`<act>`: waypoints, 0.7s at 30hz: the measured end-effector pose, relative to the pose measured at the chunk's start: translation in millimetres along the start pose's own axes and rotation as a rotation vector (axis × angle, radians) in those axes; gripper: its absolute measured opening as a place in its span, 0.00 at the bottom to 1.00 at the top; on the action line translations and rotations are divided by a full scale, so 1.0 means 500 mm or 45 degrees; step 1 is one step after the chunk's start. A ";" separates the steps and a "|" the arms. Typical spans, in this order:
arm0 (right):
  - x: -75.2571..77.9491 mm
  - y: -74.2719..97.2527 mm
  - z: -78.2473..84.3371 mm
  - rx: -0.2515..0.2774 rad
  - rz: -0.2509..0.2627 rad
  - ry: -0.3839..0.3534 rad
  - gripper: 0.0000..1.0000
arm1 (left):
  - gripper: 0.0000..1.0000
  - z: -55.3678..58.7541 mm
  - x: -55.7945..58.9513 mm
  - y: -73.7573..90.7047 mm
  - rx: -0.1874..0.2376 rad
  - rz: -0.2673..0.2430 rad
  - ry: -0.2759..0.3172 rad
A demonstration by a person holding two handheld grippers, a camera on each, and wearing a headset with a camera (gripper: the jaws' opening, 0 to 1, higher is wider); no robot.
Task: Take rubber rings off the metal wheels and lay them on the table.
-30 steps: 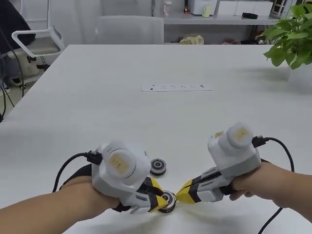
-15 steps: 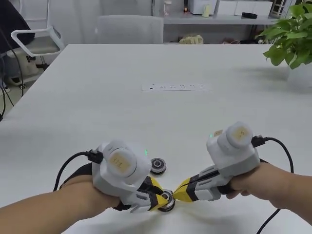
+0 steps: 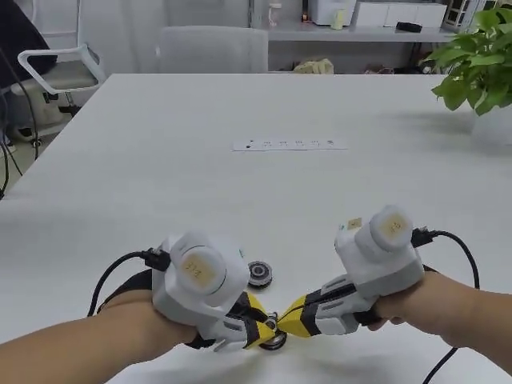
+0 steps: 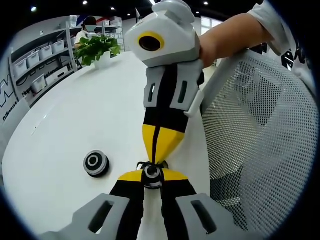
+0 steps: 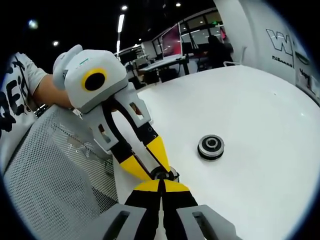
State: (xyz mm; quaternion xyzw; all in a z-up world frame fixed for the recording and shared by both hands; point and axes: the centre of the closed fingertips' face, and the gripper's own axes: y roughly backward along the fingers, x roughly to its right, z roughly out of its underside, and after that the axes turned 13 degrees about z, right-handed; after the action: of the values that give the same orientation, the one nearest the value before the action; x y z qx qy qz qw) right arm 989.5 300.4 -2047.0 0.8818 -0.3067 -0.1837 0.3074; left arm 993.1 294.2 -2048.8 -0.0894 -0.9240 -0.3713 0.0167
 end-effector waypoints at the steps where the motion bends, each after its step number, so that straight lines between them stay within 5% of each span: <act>1: -0.004 0.000 -0.003 0.010 -0.008 0.002 0.00 | 0.07 0.000 0.000 0.000 0.000 0.000 0.000; 2: -0.023 0.000 -0.015 0.040 -0.067 0.002 0.00 | 0.07 0.000 0.000 0.000 0.001 0.000 -0.001; 4: -0.015 -0.003 -0.007 0.012 -0.023 0.093 0.00 | 0.07 0.000 0.000 0.001 0.007 0.001 0.000; 21: 0.008 0.000 -0.002 0.030 0.002 0.131 0.00 | 0.09 -0.001 0.000 0.002 0.043 0.021 0.012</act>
State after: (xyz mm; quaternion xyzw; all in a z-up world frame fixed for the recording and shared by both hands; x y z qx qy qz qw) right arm 993.0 298.1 -2046.6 0.8934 -0.2933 -0.1344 0.3126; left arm 993.2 294.6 -2047.8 -0.0950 -0.9294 -0.3558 0.0257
